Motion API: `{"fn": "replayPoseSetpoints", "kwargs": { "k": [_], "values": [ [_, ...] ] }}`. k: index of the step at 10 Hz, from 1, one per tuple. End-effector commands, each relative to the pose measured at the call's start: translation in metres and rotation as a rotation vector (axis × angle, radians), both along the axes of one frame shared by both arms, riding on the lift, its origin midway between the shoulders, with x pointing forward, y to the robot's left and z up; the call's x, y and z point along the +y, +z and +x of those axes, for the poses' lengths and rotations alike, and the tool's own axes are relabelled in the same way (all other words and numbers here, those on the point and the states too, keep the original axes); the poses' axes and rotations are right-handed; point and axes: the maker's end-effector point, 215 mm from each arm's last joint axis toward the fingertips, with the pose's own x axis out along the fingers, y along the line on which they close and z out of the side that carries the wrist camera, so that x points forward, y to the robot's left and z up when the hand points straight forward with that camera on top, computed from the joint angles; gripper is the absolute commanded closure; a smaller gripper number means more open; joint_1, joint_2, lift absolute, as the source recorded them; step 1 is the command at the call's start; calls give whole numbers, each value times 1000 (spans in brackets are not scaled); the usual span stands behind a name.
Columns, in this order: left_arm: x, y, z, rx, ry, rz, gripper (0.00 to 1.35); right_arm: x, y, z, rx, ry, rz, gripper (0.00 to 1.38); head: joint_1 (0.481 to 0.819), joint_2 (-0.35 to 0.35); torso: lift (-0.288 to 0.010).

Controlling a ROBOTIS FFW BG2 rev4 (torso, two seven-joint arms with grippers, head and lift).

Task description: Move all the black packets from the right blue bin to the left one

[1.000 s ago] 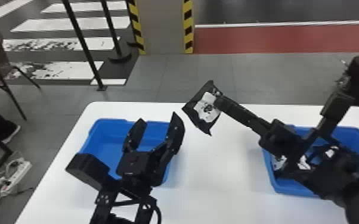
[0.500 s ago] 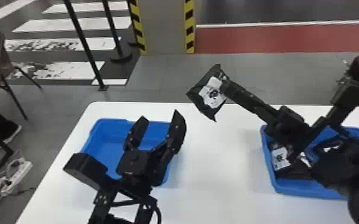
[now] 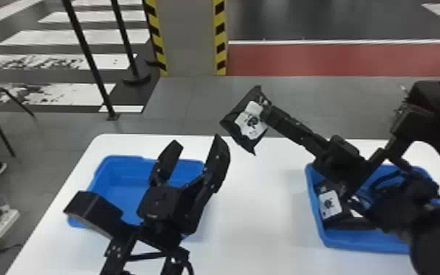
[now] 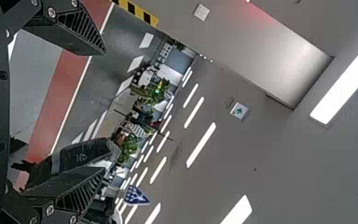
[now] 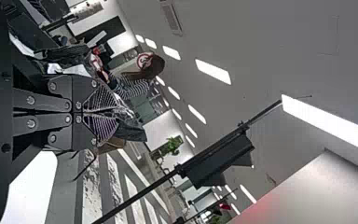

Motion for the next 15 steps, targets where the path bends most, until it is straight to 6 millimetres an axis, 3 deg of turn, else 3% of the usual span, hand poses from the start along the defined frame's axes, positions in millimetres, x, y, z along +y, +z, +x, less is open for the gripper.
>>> {"fn": "replayPoseSetpoints", "kwargs": {
  "k": [1,5,6,7,10,13,14,15],
  "values": [
    [-9,-2,1,13,-25,0,151,11,0,-2,3,30,8,1177,651,79,-110],
    [-9,-1,5,16,-26,4,159,64,-10,-26,54,176,59,1177,662,119,-110],
    [-9,-2,6,18,-22,18,455,67,-13,-28,63,185,60,1177,666,138,-110],
    [-8,-7,7,36,-15,10,1199,67,-12,-28,63,185,64,1177,669,147,-110],
    [-13,-2,4,33,-33,-6,1220,60,-5,-10,34,150,75,1177,669,146,-110],
    [-1,8,3,-4,2,-8,1220,57,-1,2,19,133,71,1176,649,134,-110],
    [7,14,5,-24,25,-4,1220,57,-4,3,24,130,73,1019,643,138,-110],
    [18,12,7,-24,60,14,1220,53,-2,5,-8,110,54,596,638,146,-110]
  ]
}}
